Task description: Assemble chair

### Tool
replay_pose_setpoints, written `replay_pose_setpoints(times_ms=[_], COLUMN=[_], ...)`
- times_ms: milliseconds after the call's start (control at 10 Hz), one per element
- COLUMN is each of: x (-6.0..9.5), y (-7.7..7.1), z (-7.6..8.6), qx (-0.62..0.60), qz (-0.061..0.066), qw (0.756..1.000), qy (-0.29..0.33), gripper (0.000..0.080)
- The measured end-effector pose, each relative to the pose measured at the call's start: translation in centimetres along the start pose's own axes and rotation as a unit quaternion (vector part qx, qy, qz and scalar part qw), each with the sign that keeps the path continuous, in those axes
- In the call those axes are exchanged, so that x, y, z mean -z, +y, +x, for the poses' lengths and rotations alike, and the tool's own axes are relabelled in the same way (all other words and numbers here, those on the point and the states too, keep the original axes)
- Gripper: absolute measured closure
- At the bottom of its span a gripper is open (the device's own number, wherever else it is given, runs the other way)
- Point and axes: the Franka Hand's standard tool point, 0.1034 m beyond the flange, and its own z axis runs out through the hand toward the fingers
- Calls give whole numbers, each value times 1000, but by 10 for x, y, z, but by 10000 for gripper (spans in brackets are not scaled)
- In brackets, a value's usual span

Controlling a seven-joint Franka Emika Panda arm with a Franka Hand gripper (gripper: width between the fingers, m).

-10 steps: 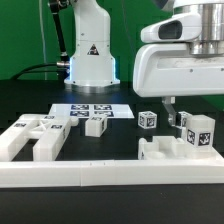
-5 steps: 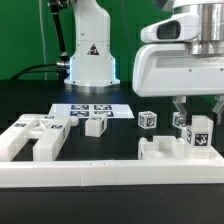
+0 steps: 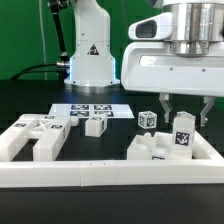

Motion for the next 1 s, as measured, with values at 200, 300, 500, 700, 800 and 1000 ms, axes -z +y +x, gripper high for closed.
replay_pose_setpoints(times_ms=[200,300,500,700,800,1000], x=[0,0,7,20,25,27], y=[8,8,9,24,36,38], z=[4,4,3,-1,3,2], qx=[-47,-47,-19,31,44,42], qz=[-10,-10,-7,-7,-6,-7], qw=[999,999,1000,999,999,999], qy=[4,4,5,2,2,2], gripper=[508,508,304,184,156,150])
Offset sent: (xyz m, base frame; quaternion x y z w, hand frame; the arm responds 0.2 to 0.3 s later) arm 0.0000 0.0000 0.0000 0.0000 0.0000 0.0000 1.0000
